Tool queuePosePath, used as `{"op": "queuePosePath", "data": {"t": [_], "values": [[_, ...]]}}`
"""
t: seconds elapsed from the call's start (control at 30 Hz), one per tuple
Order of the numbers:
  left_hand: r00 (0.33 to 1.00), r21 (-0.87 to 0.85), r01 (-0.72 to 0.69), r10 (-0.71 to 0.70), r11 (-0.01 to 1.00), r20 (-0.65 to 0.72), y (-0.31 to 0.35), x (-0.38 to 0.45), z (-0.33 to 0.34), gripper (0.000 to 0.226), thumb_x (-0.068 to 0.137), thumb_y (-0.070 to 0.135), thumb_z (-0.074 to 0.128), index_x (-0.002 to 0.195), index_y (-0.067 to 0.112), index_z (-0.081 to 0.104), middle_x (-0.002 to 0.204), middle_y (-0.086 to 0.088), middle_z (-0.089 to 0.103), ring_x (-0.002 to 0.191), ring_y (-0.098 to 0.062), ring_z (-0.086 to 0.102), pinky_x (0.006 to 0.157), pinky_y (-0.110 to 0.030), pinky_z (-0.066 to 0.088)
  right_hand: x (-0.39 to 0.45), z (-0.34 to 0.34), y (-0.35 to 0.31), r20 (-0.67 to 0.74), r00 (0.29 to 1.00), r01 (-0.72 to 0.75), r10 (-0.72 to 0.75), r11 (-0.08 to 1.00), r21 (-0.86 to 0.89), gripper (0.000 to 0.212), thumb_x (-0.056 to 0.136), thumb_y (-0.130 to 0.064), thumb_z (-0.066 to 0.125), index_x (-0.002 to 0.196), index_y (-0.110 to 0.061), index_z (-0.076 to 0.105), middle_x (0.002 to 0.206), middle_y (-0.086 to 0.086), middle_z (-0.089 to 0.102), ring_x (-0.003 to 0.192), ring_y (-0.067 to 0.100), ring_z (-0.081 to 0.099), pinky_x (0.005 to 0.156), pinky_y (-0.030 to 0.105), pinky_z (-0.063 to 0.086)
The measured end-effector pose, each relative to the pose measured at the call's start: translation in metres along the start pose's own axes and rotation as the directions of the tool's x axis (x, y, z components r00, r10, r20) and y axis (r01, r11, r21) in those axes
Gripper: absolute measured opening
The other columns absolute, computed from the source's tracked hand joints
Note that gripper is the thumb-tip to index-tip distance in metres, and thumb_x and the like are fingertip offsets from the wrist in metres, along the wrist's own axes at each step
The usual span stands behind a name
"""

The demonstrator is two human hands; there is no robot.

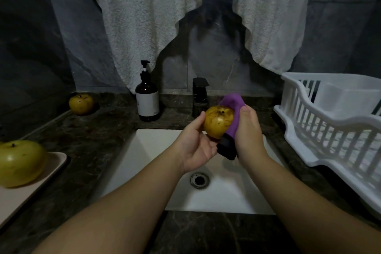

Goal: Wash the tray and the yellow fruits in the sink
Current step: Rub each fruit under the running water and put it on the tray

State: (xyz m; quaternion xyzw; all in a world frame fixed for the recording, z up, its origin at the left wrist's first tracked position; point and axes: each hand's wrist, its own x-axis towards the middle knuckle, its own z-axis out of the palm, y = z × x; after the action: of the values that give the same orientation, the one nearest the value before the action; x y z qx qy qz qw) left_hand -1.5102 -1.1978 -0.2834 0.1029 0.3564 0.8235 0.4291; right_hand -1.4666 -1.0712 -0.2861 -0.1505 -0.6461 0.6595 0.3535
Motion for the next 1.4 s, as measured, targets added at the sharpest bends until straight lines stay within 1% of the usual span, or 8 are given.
{"op": "queuePosePath", "data": {"t": [0.1,0.3,0.47,0.67,0.83,0.93,1.17,1.4], "values": [[1.0,0.009,0.008,-0.008,1.0,0.01,-0.001,0.001,0.001,0.063,0.1,0.053,0.052,0.137,0.002,0.061,0.125,-0.02,0.071,0.097,-0.027,0.076,0.086,-0.036,0.063,0.001,-0.003,0.0,0.013,1.0,0.024,-0.023,0.996,-0.084,0.025,0.101,-0.053,0.036,0.116,-0.048,0.056,0.118,-0.004,0.063,0.103,0.012,0.063,0.089,0.04,0.055],[0.982,0.137,-0.175,0.182,0.975,-0.042,-0.009,0.006,-0.002,0.046,0.098,0.032,0.064,0.14,0.012,0.063,0.114,-0.014,0.076,0.099,-0.024,0.076,0.078,-0.037,0.063,-0.01,0.0,-0.006,0.286,0.857,0.514,-0.428,0.742,-0.43,0.034,0.102,-0.046,0.045,0.132,-0.037,0.058,0.133,-0.012,0.047,0.111,0.001,0.047,0.085,0.015,0.038],[0.967,0.14,-0.235,0.247,0.962,-0.069,-0.009,0.007,0.001,0.05,0.085,0.034,0.077,0.132,0.019,0.067,0.118,-0.015,0.075,0.102,-0.029,0.076,0.089,-0.046,0.063,0.0,-0.006,-0.02,0.152,0.979,0.172,-0.134,0.945,-0.279,0.02,0.105,-0.044,0.046,0.124,-0.044,0.053,0.123,-0.006,0.055,0.102,0.003,0.055,0.072,0.022,0.04],[0.969,0.054,-0.23,0.234,0.972,-0.085,-0.008,0.004,-0.002,0.049,0.093,0.03,0.073,0.139,0.017,0.063,0.13,-0.021,0.069,0.113,-0.032,0.073,0.084,-0.043,0.062,-0.008,-0.006,-0.027,0.4,0.894,0.368,-0.201,0.84,-0.4,0.037,0.103,-0.038,0.04,0.137,-0.042,0.053,0.135,-0.008,0.042,0.108,-0.015,0.044,0.081,0.002,0.034],[0.959,-0.06,-0.258,0.247,0.964,-0.14,-0.002,0.004,0.001,0.068,0.077,0.032,0.081,0.139,0.011,0.06,0.115,-0.021,0.076,0.104,-0.036,0.075,0.078,-0.047,0.063,0.015,-0.003,-0.055,0.387,0.921,0.169,0.027,0.871,-0.461,0.052,0.098,-0.021,0.045,0.145,-0.04,0.049,0.144,-0.003,0.05,0.118,0.015,0.053,0.101,0.041,0.048],[0.962,-0.104,-0.246,0.229,0.964,-0.148,0.001,0.005,0.008,0.064,0.078,0.032,0.079,0.136,0.013,0.06,0.109,-0.02,0.077,0.101,-0.035,0.076,0.077,-0.049,0.064,0.022,-0.016,-0.075,0.383,0.924,0.241,-0.013,0.798,-0.553,0.057,0.096,-0.021,0.058,0.148,-0.04,0.047,0.144,-0.005,0.055,0.123,0.016,0.056,0.107,0.043,0.048],[0.97,-0.103,-0.211,0.196,0.972,-0.141,-0.003,0.019,0.052,0.059,0.088,0.035,0.072,0.141,0.012,0.059,0.127,-0.021,0.071,0.099,-0.031,0.077,0.074,-0.045,0.065,0.048,-0.048,-0.13,0.305,0.951,0.272,-0.05,0.606,-0.748,0.074,0.077,-0.029,0.086,0.142,-0.032,0.053,0.125,-0.002,0.062,0.092,0.007,0.059,0.072,0.021,0.047],[0.966,-0.067,-0.167,0.15,0.984,-0.209,-0.009,0.042,0.086,0.051,0.097,0.037,0.069,0.143,0.017,0.056,0.138,-0.016,0.062,0.117,-0.034,0.068,0.078,-0.048,0.063,0.078,-0.09,-0.182,0.221,0.956,0.049,0.191,0.643,-0.764,0.014,0.094,-0.02,0.07,0.108,-0.024,0.068,0.103,0.008,0.069,0.09,0.024,0.065,0.068,0.037,0.057]]}}
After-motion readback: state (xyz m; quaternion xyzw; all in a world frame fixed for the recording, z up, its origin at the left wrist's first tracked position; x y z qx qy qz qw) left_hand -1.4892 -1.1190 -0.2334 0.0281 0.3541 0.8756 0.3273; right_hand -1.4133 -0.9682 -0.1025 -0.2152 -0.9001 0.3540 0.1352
